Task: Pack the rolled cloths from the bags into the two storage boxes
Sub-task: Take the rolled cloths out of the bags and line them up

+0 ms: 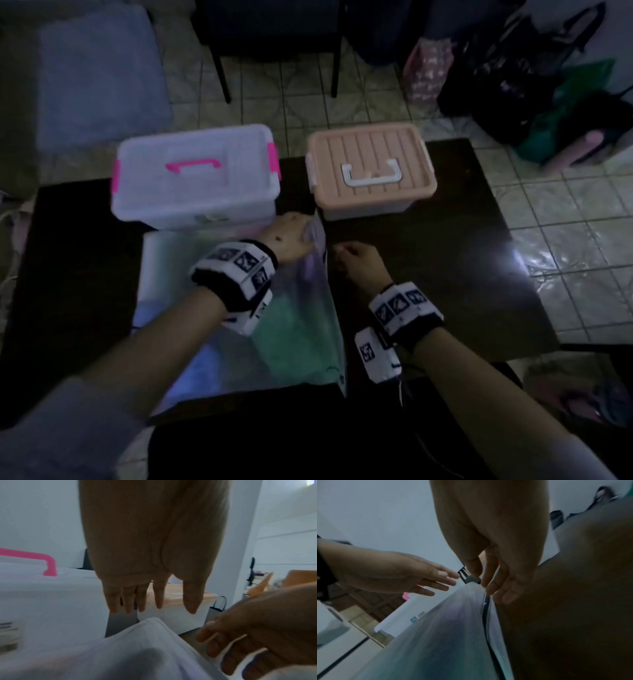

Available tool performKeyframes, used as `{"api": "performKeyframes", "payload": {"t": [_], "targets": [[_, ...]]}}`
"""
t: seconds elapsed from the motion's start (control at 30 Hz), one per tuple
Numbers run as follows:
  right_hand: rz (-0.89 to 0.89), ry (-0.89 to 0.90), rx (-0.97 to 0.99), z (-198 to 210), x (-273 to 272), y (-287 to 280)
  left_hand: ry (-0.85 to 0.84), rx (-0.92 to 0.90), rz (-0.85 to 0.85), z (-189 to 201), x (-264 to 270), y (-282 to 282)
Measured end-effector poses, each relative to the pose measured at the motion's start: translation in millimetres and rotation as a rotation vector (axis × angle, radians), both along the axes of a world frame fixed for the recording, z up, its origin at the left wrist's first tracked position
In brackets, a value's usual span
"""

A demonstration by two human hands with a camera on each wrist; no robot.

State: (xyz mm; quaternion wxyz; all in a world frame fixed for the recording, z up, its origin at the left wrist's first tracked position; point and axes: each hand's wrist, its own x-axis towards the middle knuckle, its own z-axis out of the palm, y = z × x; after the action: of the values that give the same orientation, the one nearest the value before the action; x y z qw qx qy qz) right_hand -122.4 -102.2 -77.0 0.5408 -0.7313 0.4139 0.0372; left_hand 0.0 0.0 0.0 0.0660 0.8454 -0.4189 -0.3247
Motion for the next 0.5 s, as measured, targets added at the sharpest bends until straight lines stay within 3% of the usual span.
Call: {"api": "performKeyframes", "payload": {"t": [0.2,0.5], "targets": [[-0.027,-0.062,-0.017,-35,22,-1,0.003,0.176,-0.138,-23,15,8],[-0.128,-0.228,-0.008,-48,35,-8,-0.088,0.172,-0.164,-21,9,13]]}}
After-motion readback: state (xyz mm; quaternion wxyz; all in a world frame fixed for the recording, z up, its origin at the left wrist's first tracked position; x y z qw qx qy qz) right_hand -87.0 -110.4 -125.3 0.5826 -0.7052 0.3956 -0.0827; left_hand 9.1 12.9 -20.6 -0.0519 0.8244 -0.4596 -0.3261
